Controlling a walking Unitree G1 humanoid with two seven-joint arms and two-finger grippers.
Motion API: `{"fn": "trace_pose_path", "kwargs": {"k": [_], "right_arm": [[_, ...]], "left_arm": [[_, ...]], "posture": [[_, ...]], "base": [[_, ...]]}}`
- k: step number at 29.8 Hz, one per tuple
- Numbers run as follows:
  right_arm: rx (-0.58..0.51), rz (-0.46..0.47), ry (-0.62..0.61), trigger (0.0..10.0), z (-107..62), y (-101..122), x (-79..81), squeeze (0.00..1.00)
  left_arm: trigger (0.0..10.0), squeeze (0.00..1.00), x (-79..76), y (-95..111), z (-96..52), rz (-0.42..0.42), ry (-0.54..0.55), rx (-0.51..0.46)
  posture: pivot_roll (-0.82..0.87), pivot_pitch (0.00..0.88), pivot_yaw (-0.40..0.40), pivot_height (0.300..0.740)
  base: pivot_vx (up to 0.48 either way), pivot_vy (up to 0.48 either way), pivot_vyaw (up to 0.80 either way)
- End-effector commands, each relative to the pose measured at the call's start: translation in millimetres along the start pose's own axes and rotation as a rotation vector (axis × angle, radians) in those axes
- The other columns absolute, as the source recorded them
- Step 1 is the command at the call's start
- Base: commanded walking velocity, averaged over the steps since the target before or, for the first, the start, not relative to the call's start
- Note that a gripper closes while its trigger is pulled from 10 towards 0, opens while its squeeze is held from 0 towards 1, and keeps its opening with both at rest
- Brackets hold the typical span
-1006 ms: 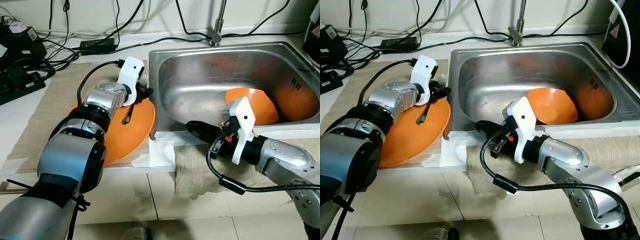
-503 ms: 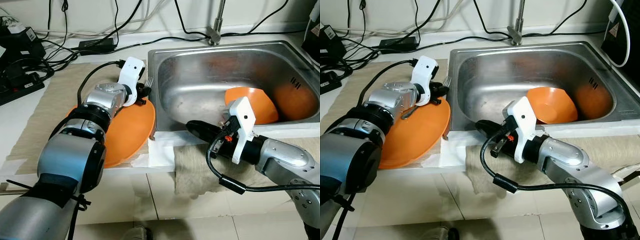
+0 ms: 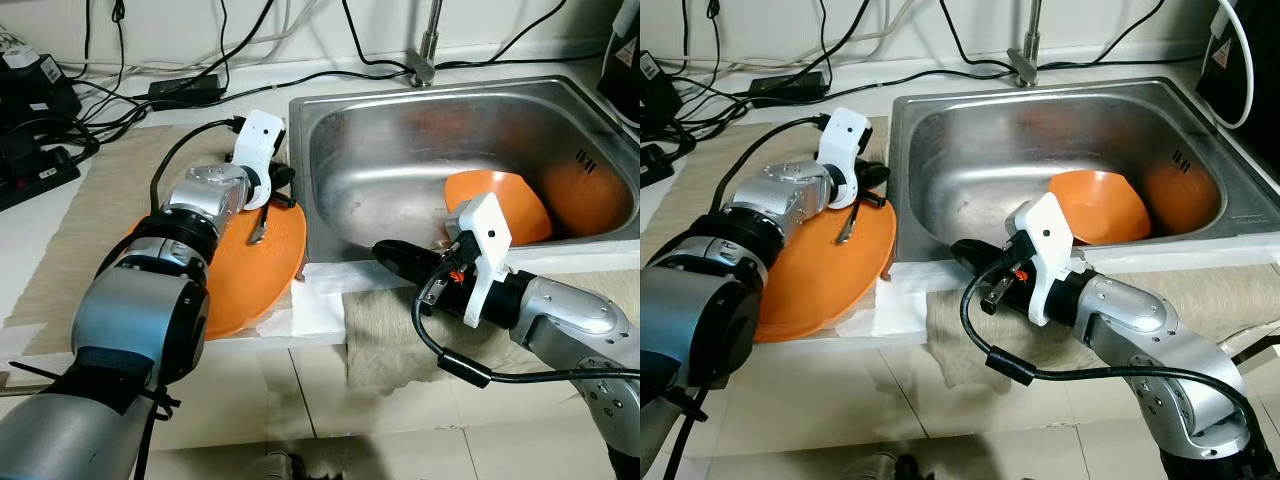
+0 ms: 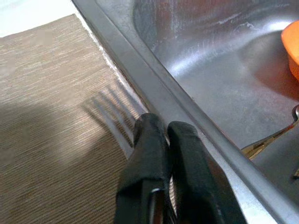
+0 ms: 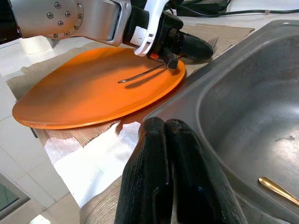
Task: Kitchen organization
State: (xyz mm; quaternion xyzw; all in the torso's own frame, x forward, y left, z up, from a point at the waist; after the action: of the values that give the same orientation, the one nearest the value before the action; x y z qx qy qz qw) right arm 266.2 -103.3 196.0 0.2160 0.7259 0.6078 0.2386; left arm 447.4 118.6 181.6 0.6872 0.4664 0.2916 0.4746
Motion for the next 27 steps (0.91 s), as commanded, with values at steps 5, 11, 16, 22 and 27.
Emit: {"fn": "trace_pose_path", "kwargs": {"k": [5,11,16,22,27], "right_arm": [[-0.022,-0.009,0.013,10.0,0.4,7,3.6,0.00],[-0.020,-0.007,0.013,10.0,1.1,5,3.3,0.00],[-0.019,-0.005,0.014,10.0,1.7,4,3.2,0.00],[-0.018,-0.006,0.018,10.0,2.5,3,2.5,0.00],[-0.016,-0.007,0.018,10.0,2.3,3,2.4,0.00]], "left_arm": [[0.0,0.00,11.9,18,-7.1,-0.014,0.032,-0.052],[0.0,0.00,13.9,36,-12.1,-0.002,0.024,-0.100],[0.0,0.00,13.6,45,-15.5,0.013,-0.002,-0.119],[10.0,1.00,18.2,37,-13.5,0.061,0.059,-0.091],[10.0,1.00,17.6,36,-12.7,0.050,0.061,-0.092]], "posture": [[-0.06,0.079,0.108,0.740],[-0.06,0.069,0.106,0.740],[-0.05,0.060,0.104,0.740],[-0.05,0.055,0.099,0.740],[-0.06,0.053,0.100,0.740]], "base": [[0.000,0.000,0.00],[0.000,0.000,0.00],[0.000,0.000,0.00],[0.000,0.000,0.00],[0.000,0.000,0.00]]}}
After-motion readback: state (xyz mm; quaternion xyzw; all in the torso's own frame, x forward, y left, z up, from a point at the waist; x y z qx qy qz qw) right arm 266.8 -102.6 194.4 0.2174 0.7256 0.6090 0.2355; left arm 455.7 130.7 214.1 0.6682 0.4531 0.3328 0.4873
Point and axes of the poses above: a point about 5 cm out from each wrist's last joint towards the gripper, its own z axis pointing out of the wrist towards the gripper, its own y axis along the axis of the wrist's last joint, x = y × z, the point moved 4 cm from there along z, pointing out of the wrist towards the gripper, and after that the axes turned 7 degrees about -z, right-handed, at the moved point
